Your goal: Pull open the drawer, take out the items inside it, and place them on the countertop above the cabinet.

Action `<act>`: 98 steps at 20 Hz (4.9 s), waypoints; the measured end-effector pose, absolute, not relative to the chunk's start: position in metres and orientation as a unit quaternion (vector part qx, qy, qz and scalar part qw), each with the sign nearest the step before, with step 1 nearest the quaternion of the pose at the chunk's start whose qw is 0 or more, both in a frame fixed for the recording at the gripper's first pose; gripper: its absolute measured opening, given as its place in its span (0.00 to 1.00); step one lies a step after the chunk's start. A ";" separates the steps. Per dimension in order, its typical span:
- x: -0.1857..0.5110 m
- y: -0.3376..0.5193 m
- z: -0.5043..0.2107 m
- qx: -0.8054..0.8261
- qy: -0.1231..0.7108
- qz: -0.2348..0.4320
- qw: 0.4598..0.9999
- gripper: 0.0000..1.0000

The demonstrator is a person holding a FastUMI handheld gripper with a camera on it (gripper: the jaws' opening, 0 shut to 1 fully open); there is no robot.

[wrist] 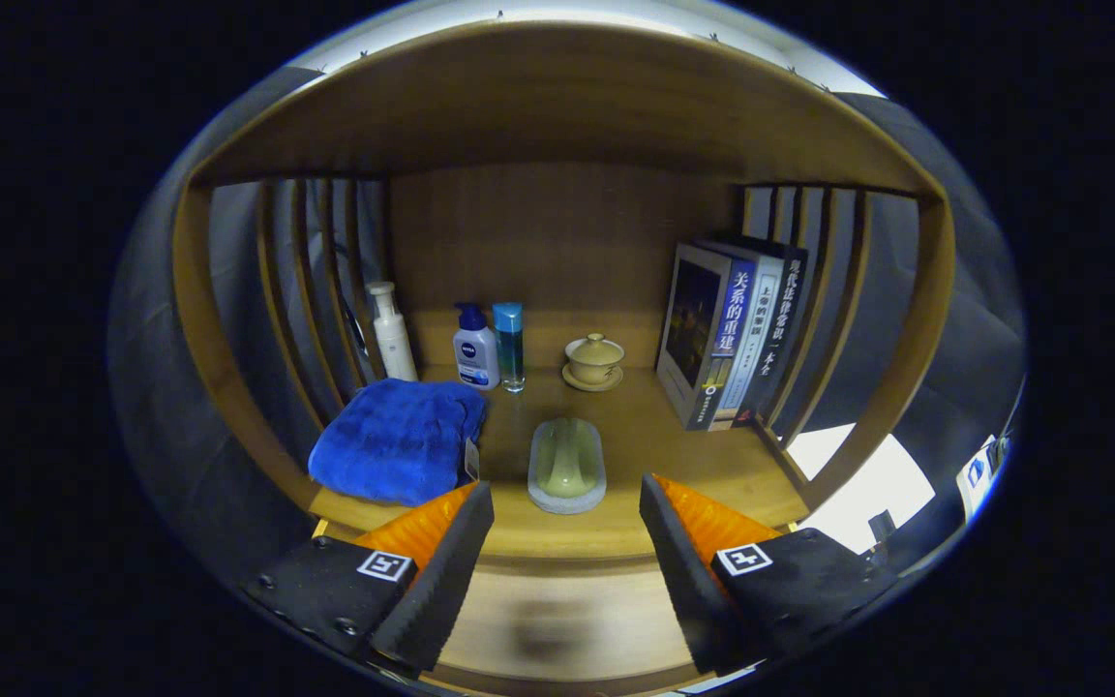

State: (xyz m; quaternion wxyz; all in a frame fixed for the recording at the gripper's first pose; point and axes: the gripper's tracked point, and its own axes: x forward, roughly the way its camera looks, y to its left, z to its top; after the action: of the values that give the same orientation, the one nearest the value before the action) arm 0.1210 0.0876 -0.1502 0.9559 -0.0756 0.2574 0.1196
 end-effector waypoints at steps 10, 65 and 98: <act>0.023 0.025 -0.144 -0.072 0.154 0.107 0.980 0.98; 0.034 -0.010 -0.301 -0.039 0.212 0.094 0.972 0.97; 0.128 0.012 -0.247 -0.009 0.201 0.094 0.975 0.97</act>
State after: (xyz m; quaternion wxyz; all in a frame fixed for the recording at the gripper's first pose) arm 0.1279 0.0118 -0.2471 0.9750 -0.0092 0.2009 0.0945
